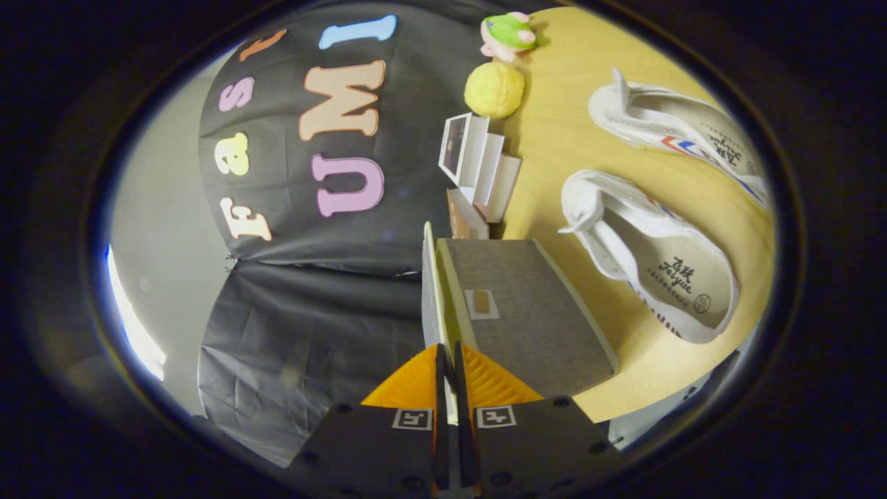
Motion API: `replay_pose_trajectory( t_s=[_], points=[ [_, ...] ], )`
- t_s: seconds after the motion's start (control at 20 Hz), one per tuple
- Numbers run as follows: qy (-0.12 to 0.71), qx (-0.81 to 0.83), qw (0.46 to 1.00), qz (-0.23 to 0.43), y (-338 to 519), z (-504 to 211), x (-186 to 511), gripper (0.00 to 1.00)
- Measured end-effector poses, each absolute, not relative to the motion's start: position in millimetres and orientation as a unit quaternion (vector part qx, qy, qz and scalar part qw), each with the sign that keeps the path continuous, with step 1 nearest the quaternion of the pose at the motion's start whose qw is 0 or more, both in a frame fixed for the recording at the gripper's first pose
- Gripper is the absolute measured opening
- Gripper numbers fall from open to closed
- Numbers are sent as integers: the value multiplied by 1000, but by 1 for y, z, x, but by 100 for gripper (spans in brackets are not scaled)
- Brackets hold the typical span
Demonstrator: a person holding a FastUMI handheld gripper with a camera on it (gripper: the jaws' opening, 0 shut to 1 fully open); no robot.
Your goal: Open the storage box then place both shoes into the box .Put the left shoe in first, then the right shoe, with the right side of both shoes facing outward in a uniform manner.
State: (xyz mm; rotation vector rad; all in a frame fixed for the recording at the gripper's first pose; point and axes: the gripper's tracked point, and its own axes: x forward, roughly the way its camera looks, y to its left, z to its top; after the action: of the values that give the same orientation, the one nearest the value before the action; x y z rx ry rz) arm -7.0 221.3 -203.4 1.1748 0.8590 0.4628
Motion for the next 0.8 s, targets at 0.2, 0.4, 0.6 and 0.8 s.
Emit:
replay_pose_trajectory(
  t_s=[0.2, 0.4, 0.6, 0.8],
  points=[
    [369, 496, 742, 259, 243, -160, -11, 9],
    [344, 465, 758, 302, 273, -115, -13, 9],
    [332, 442, 762, 336, 311, -86, -17, 10],
    [325, 408, 769, 369, 354, -69, -28, 12]
  ],
)
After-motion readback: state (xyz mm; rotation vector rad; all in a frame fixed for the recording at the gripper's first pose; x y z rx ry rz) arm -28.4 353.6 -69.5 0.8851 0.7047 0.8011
